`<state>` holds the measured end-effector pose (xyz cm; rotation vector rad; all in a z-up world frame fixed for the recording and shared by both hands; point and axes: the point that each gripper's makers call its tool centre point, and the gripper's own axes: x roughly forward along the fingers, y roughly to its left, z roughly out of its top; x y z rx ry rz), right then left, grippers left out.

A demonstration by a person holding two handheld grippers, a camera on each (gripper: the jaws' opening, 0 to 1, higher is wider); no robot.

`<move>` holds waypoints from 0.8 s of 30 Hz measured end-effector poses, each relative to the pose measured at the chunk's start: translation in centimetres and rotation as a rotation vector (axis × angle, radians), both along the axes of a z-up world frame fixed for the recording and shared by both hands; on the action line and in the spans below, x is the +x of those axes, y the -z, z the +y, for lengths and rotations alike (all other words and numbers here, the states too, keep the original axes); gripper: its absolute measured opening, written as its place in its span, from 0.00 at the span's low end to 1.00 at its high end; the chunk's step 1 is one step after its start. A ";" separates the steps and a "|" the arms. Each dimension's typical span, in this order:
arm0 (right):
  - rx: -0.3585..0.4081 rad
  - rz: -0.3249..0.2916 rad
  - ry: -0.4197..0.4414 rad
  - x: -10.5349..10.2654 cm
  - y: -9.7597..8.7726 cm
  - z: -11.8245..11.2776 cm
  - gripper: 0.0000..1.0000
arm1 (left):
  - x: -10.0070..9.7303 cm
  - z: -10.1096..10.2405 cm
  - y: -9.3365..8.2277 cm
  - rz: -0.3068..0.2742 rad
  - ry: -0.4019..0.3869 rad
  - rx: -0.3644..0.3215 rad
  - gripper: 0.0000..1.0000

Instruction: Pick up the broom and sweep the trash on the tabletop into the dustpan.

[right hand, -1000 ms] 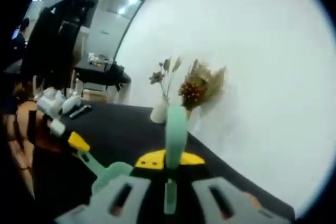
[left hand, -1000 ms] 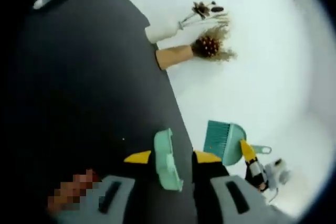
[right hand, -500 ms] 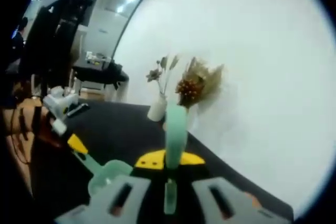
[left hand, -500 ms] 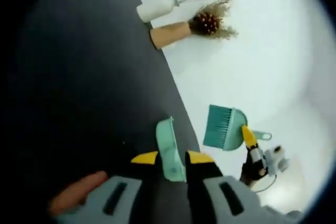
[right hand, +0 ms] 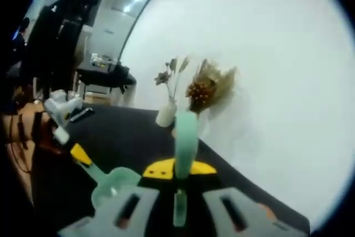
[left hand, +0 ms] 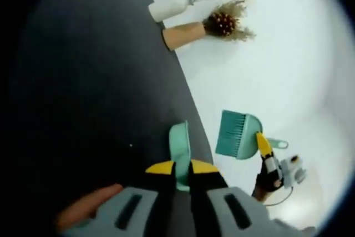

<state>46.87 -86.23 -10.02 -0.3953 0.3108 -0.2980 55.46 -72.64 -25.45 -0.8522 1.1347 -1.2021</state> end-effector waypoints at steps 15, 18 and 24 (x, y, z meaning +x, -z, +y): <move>0.020 -0.027 -0.004 -0.6 -0.7 0.0 0.06 | -1.8 2.5 -1.2 -0.004 -0.414 -0.052 0.09; 0.023 -0.036 -0.008 -0.7 -1.0 0.1 0.06 | -1.8 3.2 -1.4 0.001 -0.499 -0.059 0.09; 0.019 -0.038 -0.018 -0.8 -1.1 0.3 0.06 | -3.4 4.4 -1.2 0.056 -0.670 -0.095 0.09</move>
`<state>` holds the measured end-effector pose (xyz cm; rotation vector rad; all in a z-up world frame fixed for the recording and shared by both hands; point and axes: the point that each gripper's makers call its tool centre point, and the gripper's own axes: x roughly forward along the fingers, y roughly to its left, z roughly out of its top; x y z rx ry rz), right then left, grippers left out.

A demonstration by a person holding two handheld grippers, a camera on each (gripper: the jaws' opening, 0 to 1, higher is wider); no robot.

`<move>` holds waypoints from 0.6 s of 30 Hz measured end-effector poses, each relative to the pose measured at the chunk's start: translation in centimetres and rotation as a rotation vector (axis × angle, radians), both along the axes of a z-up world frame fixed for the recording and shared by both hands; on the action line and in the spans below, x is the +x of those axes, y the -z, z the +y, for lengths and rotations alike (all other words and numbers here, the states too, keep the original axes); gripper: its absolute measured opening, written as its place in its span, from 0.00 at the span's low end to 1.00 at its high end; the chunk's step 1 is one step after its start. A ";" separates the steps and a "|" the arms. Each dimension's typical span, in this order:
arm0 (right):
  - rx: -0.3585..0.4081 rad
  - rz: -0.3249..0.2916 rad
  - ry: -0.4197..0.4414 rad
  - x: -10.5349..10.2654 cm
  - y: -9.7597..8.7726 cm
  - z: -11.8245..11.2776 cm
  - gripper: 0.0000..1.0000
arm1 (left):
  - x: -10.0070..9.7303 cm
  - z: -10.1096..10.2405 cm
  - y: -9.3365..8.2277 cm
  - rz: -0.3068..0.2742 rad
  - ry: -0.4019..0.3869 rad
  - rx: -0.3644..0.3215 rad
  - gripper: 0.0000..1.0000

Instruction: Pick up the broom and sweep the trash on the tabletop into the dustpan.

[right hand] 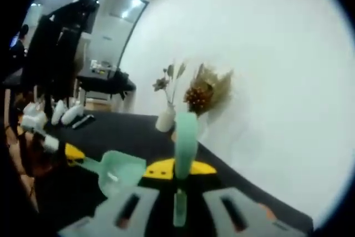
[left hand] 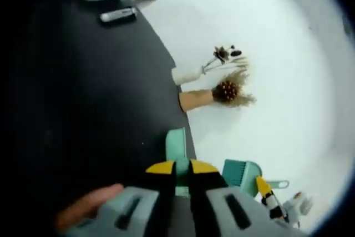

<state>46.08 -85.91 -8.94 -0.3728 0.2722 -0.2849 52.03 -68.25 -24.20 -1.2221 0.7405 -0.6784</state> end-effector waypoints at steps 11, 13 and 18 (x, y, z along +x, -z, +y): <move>-0.069 -0.011 -0.078 0.1 -0.3 1.7 0.06 | -1.4 -1.1 1.0 0.056 -0.178 -0.010 0.10; -0.080 -0.010 -0.081 0.1 -0.4 1.8 0.06 | -0.5 -1.1 0.8 0.040 -0.223 0.002 0.10; -0.096 0.000 -0.094 0.3 -0.1 1.9 0.06 | -0.2 -1.6 0.8 0.048 -0.238 0.000 0.10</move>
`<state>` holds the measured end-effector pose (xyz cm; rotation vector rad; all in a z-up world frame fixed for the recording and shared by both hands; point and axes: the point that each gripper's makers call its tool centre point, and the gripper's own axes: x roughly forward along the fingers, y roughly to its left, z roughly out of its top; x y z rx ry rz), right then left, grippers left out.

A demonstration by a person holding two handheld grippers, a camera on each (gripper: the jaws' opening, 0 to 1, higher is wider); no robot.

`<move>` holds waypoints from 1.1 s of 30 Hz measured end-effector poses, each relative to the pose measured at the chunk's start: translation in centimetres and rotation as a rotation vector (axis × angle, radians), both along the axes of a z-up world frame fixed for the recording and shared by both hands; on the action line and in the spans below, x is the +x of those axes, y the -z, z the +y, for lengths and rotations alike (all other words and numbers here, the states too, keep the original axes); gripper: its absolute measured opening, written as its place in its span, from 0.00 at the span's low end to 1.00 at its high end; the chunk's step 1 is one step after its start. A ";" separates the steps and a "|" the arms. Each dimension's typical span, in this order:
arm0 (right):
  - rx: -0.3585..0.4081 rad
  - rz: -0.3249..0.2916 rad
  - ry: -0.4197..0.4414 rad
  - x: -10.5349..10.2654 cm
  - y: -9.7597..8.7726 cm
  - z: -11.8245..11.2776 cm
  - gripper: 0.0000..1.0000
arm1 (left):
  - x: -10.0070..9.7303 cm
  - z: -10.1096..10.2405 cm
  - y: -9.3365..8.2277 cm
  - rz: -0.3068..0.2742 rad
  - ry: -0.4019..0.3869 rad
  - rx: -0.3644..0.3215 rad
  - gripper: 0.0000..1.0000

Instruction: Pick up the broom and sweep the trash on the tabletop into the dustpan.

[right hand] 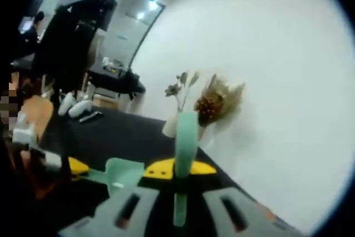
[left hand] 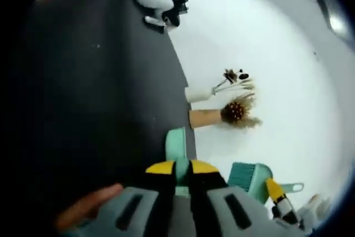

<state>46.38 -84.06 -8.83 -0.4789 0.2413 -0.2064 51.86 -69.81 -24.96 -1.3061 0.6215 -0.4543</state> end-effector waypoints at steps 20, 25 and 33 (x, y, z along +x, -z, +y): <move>-0.042 0.007 -0.016 0.1 0.0 -0.1 0.06 | -0.2 0.4 -1.1 -0.065 0.102 0.031 0.27; -0.035 0.012 -0.047 0.4 0.3 0.3 0.06 | 1.8 2.3 -1.0 -0.083 0.096 0.064 0.27; -0.077 0.047 -0.060 1.6 1.9 0.4 0.06 | 2.8 4.5 -1.4 -0.148 0.150 0.077 0.26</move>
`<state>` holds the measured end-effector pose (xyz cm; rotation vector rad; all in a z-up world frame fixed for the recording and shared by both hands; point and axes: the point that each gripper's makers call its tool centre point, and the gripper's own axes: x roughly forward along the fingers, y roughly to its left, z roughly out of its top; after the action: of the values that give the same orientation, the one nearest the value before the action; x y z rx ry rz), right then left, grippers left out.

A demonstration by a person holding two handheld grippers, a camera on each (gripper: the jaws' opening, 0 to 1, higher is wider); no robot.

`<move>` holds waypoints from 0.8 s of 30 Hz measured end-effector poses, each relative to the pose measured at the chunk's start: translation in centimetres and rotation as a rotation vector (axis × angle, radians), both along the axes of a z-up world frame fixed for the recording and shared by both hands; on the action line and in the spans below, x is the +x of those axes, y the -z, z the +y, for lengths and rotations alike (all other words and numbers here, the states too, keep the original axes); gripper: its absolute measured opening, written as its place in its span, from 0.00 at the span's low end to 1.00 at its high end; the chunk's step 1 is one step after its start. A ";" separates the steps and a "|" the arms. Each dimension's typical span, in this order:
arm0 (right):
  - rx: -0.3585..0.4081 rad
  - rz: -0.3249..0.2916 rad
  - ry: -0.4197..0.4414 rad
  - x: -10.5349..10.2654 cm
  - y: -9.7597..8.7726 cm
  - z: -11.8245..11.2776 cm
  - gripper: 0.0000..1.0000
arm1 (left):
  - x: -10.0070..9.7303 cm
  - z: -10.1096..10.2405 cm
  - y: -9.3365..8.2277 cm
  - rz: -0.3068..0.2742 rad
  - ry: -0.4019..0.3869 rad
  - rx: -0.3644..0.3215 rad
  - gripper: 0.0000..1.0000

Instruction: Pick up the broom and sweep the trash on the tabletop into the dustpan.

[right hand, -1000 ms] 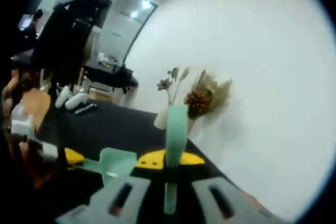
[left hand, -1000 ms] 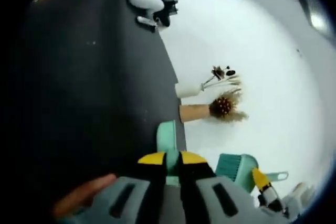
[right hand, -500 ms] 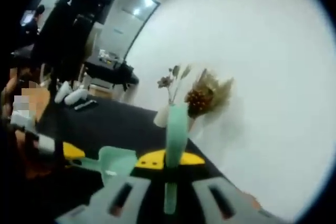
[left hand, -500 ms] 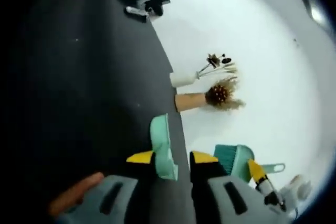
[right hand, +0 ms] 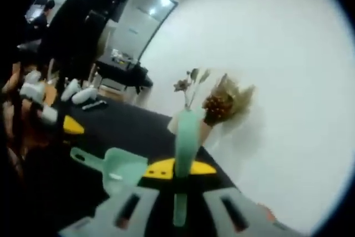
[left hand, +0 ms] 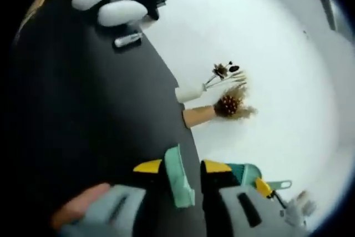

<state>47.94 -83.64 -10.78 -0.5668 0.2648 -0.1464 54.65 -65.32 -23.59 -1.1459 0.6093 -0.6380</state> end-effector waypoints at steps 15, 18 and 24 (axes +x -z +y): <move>-0.113 0.071 -0.130 4.0 2.0 3.3 0.06 | 4.1 -2.4 -1.1 -0.300 0.131 0.080 0.24; -0.214 0.120 -0.169 5.9 3.8 3.4 0.06 | 2.6 -3.6 -1.3 -0.367 0.236 0.043 0.26; -0.250 0.178 -0.197 8.7 6.1 2.7 0.06 | 1.4 -3.7 -2.9 -0.557 0.245 0.070 0.29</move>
<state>56.60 -80.97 -16.90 -0.8520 0.3646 0.0638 56.03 -69.02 -20.66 -0.7812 0.2893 -1.0889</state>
